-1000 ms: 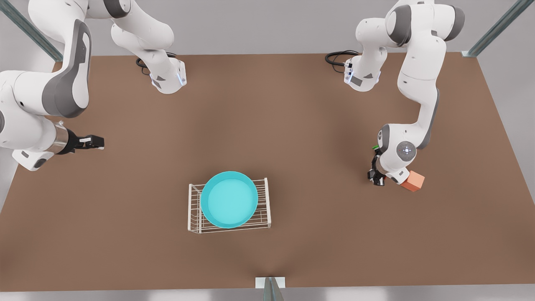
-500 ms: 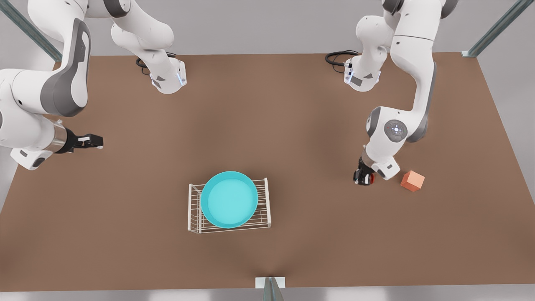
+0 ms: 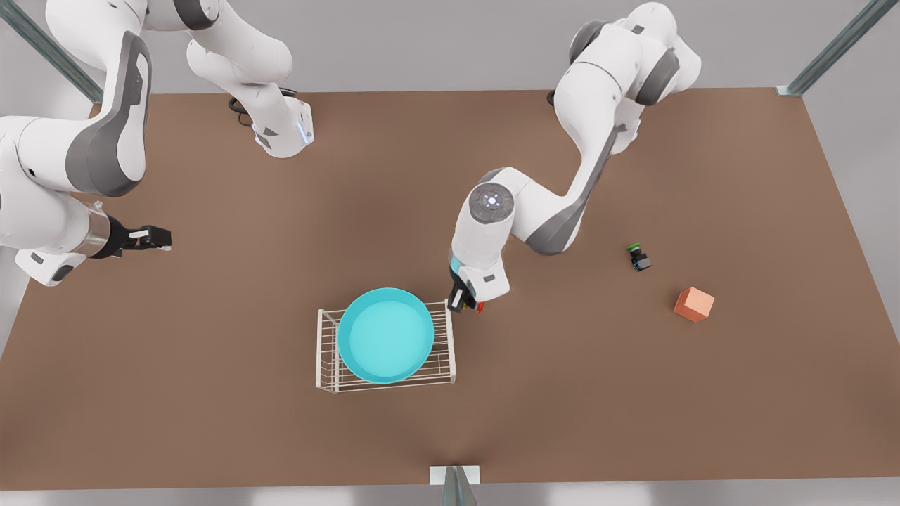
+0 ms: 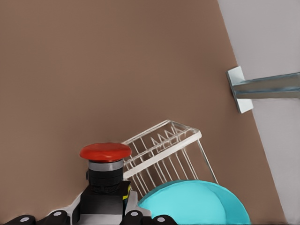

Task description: Place the plate on the shelf with right arm and place the red button switch in the plate with left arm

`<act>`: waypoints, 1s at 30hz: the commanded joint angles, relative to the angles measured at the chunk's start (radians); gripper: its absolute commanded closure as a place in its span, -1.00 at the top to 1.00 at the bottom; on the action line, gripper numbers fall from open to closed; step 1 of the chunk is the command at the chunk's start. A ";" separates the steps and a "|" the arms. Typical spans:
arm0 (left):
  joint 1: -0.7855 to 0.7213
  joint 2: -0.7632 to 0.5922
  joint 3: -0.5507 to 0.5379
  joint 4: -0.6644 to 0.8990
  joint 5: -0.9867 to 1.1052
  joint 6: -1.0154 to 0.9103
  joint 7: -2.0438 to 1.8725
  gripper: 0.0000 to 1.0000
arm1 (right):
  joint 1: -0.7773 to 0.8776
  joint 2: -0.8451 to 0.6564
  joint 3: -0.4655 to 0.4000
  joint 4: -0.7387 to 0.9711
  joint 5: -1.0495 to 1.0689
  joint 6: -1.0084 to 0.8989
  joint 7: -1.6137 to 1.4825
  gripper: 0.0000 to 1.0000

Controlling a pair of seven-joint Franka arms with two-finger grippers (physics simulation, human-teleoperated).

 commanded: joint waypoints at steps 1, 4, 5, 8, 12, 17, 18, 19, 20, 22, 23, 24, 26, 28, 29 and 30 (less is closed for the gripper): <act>-0.010 0.022 -0.013 0.031 -0.001 0.113 -0.292 -0.13 | 0.000 -0.001 0.000 0.001 0.000 0.000 -0.004 1.00; -0.016 0.103 -0.066 0.086 -0.002 0.286 -0.237 -0.13 | 0.000 -0.001 -0.002 0.001 0.000 -0.002 -0.002 1.00; -0.016 0.132 -0.074 0.101 -0.001 0.346 -0.240 -0.13 | 0.000 -0.001 -0.002 0.001 0.000 -0.002 -0.002 1.00; -0.021 0.212 -0.077 0.160 -0.001 0.489 -0.243 -0.13 | 0.000 -0.002 -0.002 0.001 0.000 -0.002 -0.002 1.00; -0.039 0.299 -0.073 0.213 -0.001 0.613 -0.230 -0.11 | 0.000 -0.001 -0.003 0.001 0.000 -0.002 -0.002 1.00; -0.032 0.307 -0.050 0.216 -0.001 0.706 -0.230 1.00 | 0.000 -0.001 -0.003 0.001 0.002 -0.002 -0.002 1.00; -0.030 0.301 -0.053 0.213 -0.001 0.705 -0.230 1.00 | 0.000 -0.001 -0.003 0.001 0.002 -0.002 -0.002 1.00; -0.030 0.298 -0.054 0.212 0.001 0.705 -0.230 1.00 | 0.000 -0.001 -0.003 0.002 0.002 -0.002 -0.002 1.00; -0.030 0.293 -0.056 0.209 0.005 0.691 -0.233 1.00 | 0.000 -0.001 -0.003 0.002 0.002 -0.002 -0.002 1.00; 0.033 0.094 -0.065 0.190 -0.001 0.104 -0.014 1.00 | 0.000 -0.002 -0.003 0.002 0.002 -0.002 -0.002 1.00; 0.074 0.008 -0.070 0.190 0.001 -0.238 0.137 1.00 | 0.000 -0.002 -0.002 0.002 0.002 -0.002 -0.002 1.00; 0.164 -0.081 -0.070 0.190 0.006 -0.548 0.433 1.00 | 0.000 -0.004 -0.003 0.002 0.002 -0.002 -0.002 1.00; 0.324 -0.148 -0.067 0.192 0.077 -0.771 0.956 1.00 | 0.000 -0.005 -0.003 0.004 0.002 -0.002 -0.002 1.00; 0.410 -0.168 -0.070 0.195 0.133 -0.840 1.393 1.00 | 0.000 -0.005 -0.003 0.005 0.002 -0.002 -0.002 1.00; 0.480 -0.304 -0.068 0.053 0.133 -0.793 1.731 1.00 | 0.000 -0.005 -0.003 0.005 0.002 -0.002 -0.002 1.00; 0.494 -0.480 -0.071 -0.261 0.163 -0.581 1.824 1.00 | 0.000 -0.004 -0.002 0.005 0.002 -0.002 -0.002 1.00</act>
